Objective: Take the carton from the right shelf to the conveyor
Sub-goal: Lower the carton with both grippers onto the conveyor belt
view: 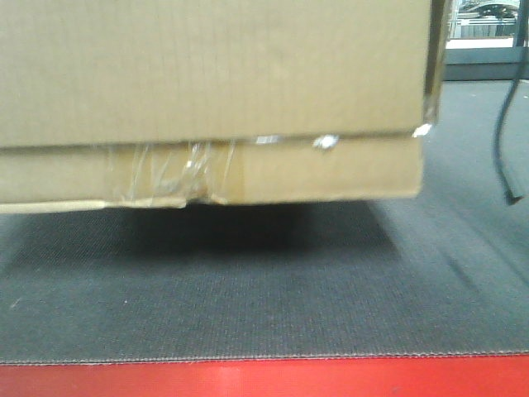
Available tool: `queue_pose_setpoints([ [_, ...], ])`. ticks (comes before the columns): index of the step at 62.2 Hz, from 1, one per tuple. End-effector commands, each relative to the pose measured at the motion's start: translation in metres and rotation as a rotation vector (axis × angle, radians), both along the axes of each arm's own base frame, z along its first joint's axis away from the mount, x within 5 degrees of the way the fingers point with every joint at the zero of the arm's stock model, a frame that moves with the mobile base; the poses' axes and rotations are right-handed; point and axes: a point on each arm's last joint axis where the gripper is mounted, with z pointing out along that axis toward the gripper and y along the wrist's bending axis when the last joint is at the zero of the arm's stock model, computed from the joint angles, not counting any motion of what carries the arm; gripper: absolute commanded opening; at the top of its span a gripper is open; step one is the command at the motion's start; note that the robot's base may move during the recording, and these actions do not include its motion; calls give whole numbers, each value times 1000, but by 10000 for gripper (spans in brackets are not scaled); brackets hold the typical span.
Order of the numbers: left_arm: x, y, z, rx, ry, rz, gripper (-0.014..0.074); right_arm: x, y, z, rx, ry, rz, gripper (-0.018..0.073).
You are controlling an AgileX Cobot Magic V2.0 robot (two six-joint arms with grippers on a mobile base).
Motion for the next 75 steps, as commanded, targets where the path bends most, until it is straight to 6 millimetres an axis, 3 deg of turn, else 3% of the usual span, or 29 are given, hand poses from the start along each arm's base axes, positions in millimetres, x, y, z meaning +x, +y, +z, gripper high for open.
queue_pose_setpoints([
  [1, 6, 5, 1, 21, -45, 2, 64, 3, -8, 6, -38, -53, -6, 112],
  [7, 8, 4, -1, 22, -36, 2, 234, 3, -8, 8, -35, -59, -7, 335],
  [11, 8, 4, -1, 22, -40, 2, 403, 1, -9, 12, -31, -69, -7, 494],
  [15, 7, 5, 4, 20, -48, 3, 566, -3, -11, 18, -25, -82, -7, 578],
  [17, 6, 5, 6, 20, -50, 5, 634, -5, -11, 21, -23, -89, -7, 571],
  [28, -9, 8, 36, 10, -93, 16, 503, -24, -20, 47, 2, -146, -11, 566],
  [34, -26, 12, 54, 7, -142, 19, 427, -36, -28, 65, 20, -190, -20, 513],
  [40, -44, 20, 68, 35, -167, 32, 325, -46, -42, 78, 27, -212, -46, 386],
  [46, -62, 33, 75, 56, -195, 67, 197, -56, -61, 89, 23, -213, -91, 160],
  [53, -80, 55, 73, 57, -214, 136, 22, -63, -85, 95, 15, -212, -156, -91],
  [56, -88, 64, 66, 62, -211, 168, -34, -67, -96, 95, 12, -212, -188, -74],
  [63, -110, 81, 52, 70, -238, 225, -5, -78, -113, 88, 9, -225, -230, -69],
  [70, -130, 84, 27, 76, -256, 229, -6, -91, -120, 68, -20, -244, -235, -70],
  [75, -147, 82, 7, 73, -273, 214, -6, -103, -123, 43, -40, -250, -231, -70],
])
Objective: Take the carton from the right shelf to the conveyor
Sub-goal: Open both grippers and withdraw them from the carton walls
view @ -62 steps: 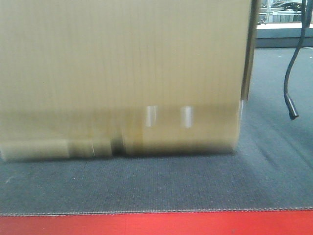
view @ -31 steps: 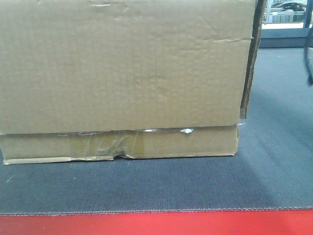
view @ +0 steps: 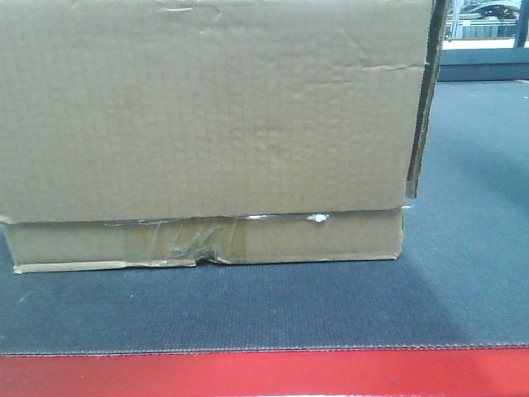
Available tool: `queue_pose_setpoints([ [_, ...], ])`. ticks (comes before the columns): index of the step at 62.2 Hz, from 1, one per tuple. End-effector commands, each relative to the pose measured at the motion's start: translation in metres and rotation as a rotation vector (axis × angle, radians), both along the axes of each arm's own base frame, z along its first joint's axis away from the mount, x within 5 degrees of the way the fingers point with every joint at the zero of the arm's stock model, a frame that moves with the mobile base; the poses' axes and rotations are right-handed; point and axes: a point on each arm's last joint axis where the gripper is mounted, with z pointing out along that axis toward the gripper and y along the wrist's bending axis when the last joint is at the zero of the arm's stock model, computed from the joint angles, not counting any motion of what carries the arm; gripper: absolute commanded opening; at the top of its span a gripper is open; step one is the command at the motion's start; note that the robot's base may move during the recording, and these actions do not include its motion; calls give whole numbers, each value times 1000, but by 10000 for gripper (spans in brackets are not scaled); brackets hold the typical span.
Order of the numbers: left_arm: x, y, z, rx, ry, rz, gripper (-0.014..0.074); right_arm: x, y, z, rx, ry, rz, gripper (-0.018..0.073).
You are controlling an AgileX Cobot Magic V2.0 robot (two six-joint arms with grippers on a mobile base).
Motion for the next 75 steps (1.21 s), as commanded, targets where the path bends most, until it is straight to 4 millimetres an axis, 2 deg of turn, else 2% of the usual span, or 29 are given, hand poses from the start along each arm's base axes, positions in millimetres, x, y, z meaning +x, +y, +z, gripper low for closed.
queue_pose_setpoints([
  [1, -18, -3, -19, 1, -50, -24, -6, -15, -6, -17, -28, -55, 2, -70],
  [15, -65, -9, -71, 6, -133, -61, -6, -69, -14, -89, -17, -128, 24, -70],
  [21, -83, -11, -81, 12, -199, -73, -6, -95, -18, -114, -7, -183, 32, -70],
  [29, -104, -13, -90, 19, -260, -76, -6, -128, -23, -134, 11, -285, 38, -70],
  [39, -127, -14, -86, 23, -357, -77, -6, -174, -30, -140, 36, -432, 36, -70],
  [46, -142, -15, -80, 32, -439, -78, -6, -207, -36, -135, 61, -596, 33, -70],
  [53, -152, -16, -77, 37, -491, -78, -6, -229, -40, -129, 80, -717, 31, -70],
  [61, -161, -17, -75, 41, -532, -78, -6, -242, -42, -126, 92, -795, 30, -70],
  [75, -162, -17, -75, 42, -540, -78, -6, -243, -42, -124, 95, -816, 30, -70],
])
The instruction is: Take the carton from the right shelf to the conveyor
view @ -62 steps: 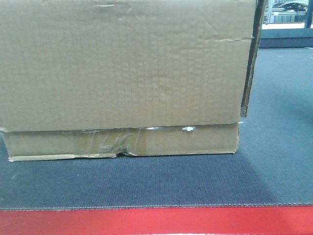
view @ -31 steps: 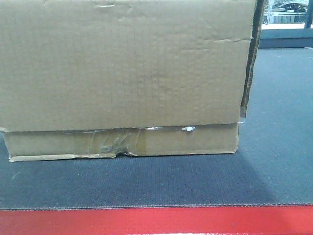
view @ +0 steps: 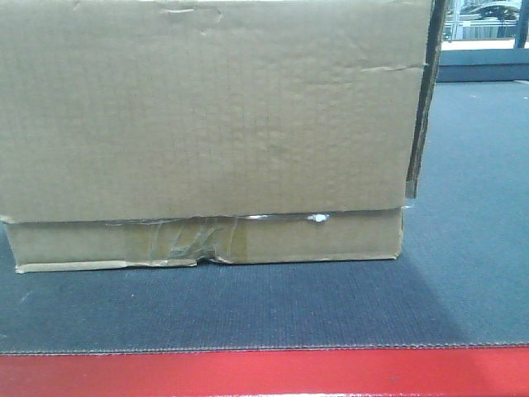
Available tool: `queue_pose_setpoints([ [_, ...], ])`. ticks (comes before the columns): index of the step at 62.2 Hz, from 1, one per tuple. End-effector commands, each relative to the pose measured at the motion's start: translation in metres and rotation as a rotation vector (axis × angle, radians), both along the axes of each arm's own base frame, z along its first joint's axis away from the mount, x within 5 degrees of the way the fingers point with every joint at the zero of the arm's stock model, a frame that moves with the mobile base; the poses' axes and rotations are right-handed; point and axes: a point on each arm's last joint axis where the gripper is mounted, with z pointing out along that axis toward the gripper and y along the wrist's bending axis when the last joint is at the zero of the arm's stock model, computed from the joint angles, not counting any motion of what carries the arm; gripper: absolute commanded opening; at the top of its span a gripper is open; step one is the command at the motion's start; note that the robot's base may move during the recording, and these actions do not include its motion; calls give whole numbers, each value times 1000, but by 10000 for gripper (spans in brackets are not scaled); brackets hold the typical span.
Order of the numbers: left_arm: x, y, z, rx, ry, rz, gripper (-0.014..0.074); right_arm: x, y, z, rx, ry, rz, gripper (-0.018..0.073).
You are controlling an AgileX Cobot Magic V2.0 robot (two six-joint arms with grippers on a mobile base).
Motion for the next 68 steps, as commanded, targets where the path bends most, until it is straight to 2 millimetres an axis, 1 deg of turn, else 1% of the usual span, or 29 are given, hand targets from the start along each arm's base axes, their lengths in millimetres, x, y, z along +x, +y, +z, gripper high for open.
queue_pose_setpoints([
  [1, -1, -1, 2, 5, -26, -4, -6, -1, 0, 2, -12, -37, -7, -70],
  [25, -1, -1, 2, 5, -26, -4, -6, -1, 0, 2, -12, -37, -7, -70],
  [34, -3, -2, 1, -51, -23, -21, -6, -1, 0, 2, -12, -37, -7, -70],
  [40, -7, -4, -6, 30, -7, -36, -6, -1, 0, 2, -12, -37, -7, -70],
  [44, -8, -5, -17, 71, -4, -55, -6, -1, 0, 2, -12, -37, -7, -70],
  [53, -6, -6, -46, 63, -46, -66, -6, -1, 0, 2, -12, -37, -7, -70],
  [60, 2, -7, -78, 65, -44, -73, -6, -1, 0, 2, -12, -37, -7, -70],
  [68, 10, -7, -102, 70, -77, -82, -6, -1, 0, 2, -12, -40, -7, -70],
])
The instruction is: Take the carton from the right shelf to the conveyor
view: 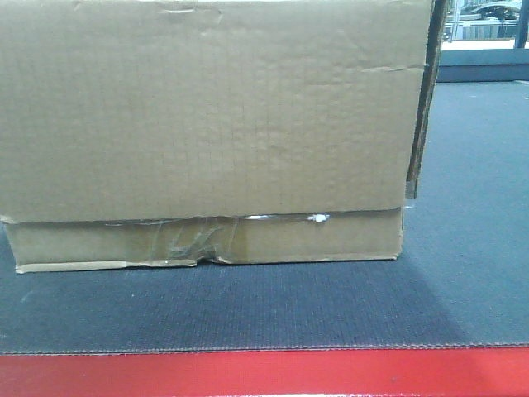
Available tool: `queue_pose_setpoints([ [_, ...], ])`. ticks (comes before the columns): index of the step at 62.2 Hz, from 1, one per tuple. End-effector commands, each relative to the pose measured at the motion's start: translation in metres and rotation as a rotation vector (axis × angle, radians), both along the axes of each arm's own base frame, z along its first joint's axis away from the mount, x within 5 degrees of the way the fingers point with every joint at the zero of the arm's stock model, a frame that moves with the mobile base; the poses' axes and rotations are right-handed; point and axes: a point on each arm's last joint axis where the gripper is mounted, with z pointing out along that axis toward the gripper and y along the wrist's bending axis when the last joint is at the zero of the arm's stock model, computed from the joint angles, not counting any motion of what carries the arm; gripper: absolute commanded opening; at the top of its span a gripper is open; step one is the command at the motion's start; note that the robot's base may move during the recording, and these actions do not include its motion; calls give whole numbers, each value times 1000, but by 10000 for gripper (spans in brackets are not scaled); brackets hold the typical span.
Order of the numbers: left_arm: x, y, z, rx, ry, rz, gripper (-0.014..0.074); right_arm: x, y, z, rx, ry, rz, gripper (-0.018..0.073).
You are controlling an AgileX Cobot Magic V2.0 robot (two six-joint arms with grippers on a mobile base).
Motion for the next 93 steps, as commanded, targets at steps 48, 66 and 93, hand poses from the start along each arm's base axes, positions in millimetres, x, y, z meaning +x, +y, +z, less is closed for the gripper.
queue_pose_setpoints([
  [48, 4, -1, -13, 10, -102, -13, -6, -1, 0, 2, -12, -37, -7, -70],
  [66, 4, -1, -13, 10, -102, -13, -6, -1, -1, 3, -51, -62, -23, -70],
  [93, 4, -1, -13, 10, -102, -13, -6, 13, -4, -64, 15, 24, -162, -70],
])
